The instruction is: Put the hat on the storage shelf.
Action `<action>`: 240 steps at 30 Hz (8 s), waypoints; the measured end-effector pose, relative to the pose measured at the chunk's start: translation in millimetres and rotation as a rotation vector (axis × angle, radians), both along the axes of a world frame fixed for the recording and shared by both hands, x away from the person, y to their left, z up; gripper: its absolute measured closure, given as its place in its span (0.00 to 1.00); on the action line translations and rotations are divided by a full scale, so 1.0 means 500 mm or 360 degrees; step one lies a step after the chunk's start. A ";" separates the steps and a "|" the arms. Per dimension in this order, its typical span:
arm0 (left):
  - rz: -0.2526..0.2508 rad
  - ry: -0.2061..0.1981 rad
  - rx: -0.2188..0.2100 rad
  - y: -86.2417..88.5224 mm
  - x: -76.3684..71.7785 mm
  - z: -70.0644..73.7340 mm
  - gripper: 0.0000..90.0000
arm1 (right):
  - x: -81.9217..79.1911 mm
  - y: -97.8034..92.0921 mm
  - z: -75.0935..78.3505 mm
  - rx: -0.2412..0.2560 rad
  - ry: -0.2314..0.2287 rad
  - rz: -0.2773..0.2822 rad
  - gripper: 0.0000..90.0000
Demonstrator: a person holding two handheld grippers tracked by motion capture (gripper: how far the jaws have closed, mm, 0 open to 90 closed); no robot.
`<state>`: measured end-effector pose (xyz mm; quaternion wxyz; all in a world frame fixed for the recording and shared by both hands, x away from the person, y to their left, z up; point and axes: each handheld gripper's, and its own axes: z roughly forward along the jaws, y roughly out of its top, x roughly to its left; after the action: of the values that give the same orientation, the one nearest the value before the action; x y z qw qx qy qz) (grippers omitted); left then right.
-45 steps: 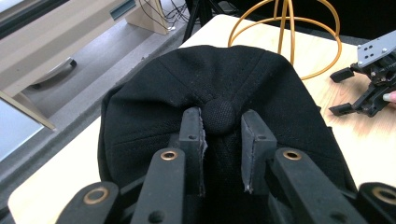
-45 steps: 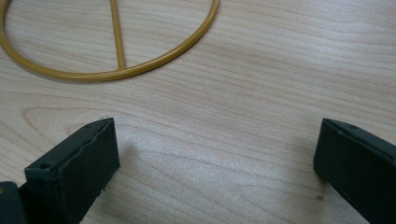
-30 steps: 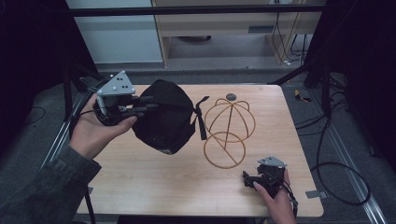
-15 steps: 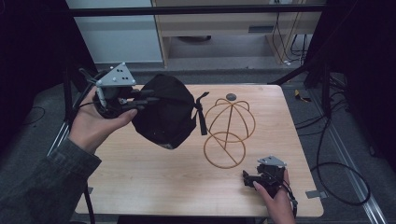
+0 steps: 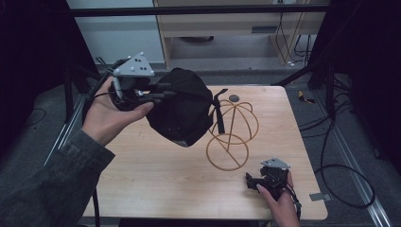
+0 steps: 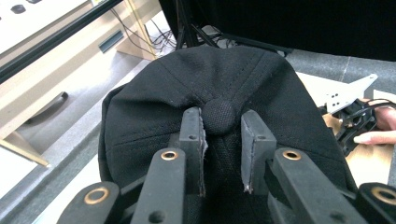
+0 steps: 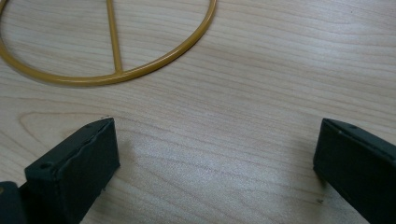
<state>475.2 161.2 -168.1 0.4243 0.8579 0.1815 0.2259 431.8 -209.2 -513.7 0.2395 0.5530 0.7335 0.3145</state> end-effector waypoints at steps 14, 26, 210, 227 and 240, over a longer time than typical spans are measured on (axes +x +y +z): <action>-0.0043 -0.0016 0.0033 -0.075 0.027 0.013 0.81 | -0.001 0.001 0.000 0.0005 0.0004 -0.0004 0.00; -0.0023 -0.0051 0.0053 -0.115 0.053 0.031 0.81 | 0.001 0.001 0.000 0.0006 0.0004 0.0000 0.00; 0.0080 0.0287 0.0067 -0.024 -0.036 -0.425 0.08 | 0.001 0.001 0.001 -0.0002 0.0000 -0.0002 0.00; 0.0368 0.0376 0.0089 0.122 0.000 -0.551 0.08 | 0.000 0.001 0.001 -0.0002 0.0000 -0.0002 0.00; 0.0500 0.0420 0.0077 0.191 0.004 -0.619 0.07 | 0.000 0.002 0.001 0.0000 0.0000 -0.0004 0.00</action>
<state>477.4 256.8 -477.6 0.3357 0.8511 0.3616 0.1793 431.7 -208.4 -513.2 0.2399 0.5539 0.7328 0.3140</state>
